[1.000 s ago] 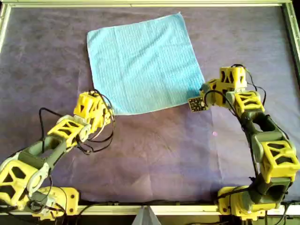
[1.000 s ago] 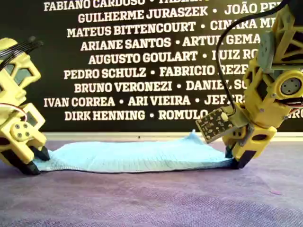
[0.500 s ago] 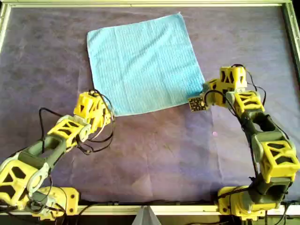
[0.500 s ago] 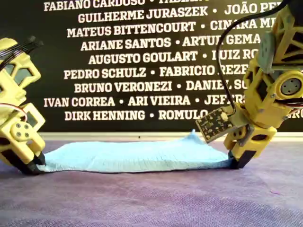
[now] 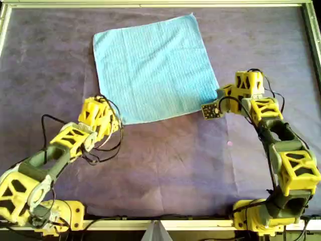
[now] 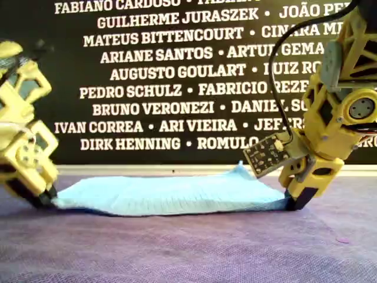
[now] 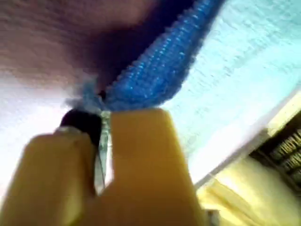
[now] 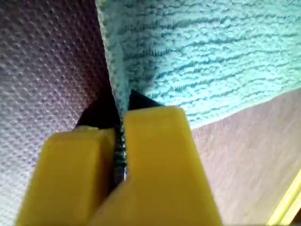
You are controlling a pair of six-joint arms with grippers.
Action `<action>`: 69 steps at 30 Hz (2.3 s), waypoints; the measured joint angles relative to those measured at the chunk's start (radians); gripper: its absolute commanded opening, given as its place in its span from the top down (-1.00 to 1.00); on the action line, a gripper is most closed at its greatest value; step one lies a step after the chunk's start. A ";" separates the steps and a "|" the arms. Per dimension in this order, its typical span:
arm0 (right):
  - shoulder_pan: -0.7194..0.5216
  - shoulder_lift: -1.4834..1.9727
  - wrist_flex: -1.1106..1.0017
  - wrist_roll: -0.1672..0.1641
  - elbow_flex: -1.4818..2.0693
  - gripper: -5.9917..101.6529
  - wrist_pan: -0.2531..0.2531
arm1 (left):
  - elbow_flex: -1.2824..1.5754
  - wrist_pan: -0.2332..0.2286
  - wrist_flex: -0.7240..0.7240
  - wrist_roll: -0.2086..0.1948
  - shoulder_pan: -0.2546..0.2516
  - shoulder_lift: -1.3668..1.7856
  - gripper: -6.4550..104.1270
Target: Fold a cloth
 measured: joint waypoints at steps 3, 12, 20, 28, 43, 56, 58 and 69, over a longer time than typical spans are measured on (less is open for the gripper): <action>0.000 0.031 0.000 0.000 0.034 0.93 0.000 | 0.040 0.000 0.000 0.005 0.000 0.112 0.91; 0.005 0.446 0.000 0.000 0.436 0.93 0.000 | 0.253 0.003 0.000 0.006 0.000 0.373 0.91; 0.006 0.655 0.000 0.000 0.680 0.93 0.000 | 0.325 0.011 0.000 0.006 0.000 0.383 0.91; 0.006 0.710 0.000 0.008 0.735 0.93 0.000 | 0.334 0.002 0.000 0.006 0.000 0.383 0.90; 0.002 0.374 -0.437 0.000 0.400 0.93 -0.002 | -0.176 0.000 -0.005 0.006 0.152 -0.023 0.90; -0.006 -0.353 -0.632 -0.002 -0.364 0.93 0.000 | -1.028 -0.005 -0.005 0.006 0.186 -0.696 0.90; -0.008 -0.439 -0.634 -0.002 -0.491 0.93 0.000 | -1.123 -0.006 -0.005 0.006 0.186 -0.752 0.90; -0.008 -0.788 -0.635 -0.005 -1.046 0.84 0.003 | -1.405 -0.006 -0.005 0.175 0.186 -0.965 0.89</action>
